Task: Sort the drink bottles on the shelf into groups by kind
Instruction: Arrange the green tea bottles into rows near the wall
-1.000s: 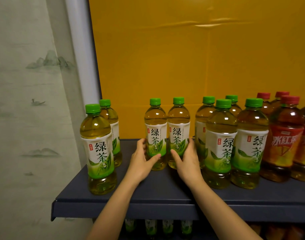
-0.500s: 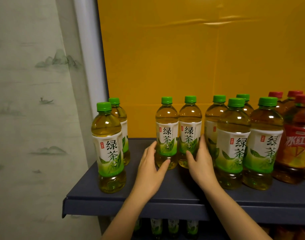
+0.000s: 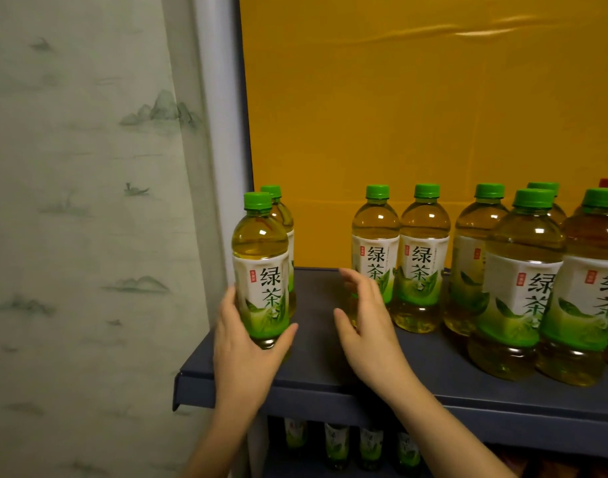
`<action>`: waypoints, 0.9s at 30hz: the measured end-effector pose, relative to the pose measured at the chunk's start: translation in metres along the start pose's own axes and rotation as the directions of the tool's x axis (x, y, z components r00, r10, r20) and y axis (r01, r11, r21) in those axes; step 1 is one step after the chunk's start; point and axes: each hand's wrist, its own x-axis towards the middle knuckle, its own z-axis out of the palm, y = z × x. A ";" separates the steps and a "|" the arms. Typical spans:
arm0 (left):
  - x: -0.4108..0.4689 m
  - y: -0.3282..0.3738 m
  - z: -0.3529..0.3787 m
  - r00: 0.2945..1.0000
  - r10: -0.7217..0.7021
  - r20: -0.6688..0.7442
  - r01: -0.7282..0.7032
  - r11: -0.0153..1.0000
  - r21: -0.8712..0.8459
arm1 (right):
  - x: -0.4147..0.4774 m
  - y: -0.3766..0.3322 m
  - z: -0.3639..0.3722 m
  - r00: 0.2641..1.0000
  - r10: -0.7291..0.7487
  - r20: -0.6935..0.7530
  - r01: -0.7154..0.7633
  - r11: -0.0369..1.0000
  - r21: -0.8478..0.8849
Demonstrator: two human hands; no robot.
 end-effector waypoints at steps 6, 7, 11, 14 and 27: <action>0.009 -0.009 -0.011 0.997 -0.066 0.030 0.070 0.988 -0.137 | 0.050 0.007 0.042 0.966 0.185 0.182 -0.195 0.980 0.036; 0.010 -0.010 -0.012 0.997 -0.075 0.022 0.078 0.985 -0.152 | 0.057 0.007 0.049 0.959 0.205 0.198 -0.218 0.975 0.046; 0.014 -0.014 -0.015 0.997 -0.077 0.001 0.076 0.984 -0.160 | 0.076 0.004 0.076 0.947 0.249 0.204 -0.270 0.959 0.082; 0.013 -0.018 -0.014 0.998 -0.068 0.005 0.067 0.985 -0.161 | 0.082 0.000 0.095 0.946 0.287 0.151 -0.305 0.946 0.113; 0.012 -0.025 -0.017 0.999 -0.001 0.035 0.006 0.989 -0.151 | 0.046 -0.001 0.069 0.961 0.268 0.072 -0.274 0.959 0.077</action>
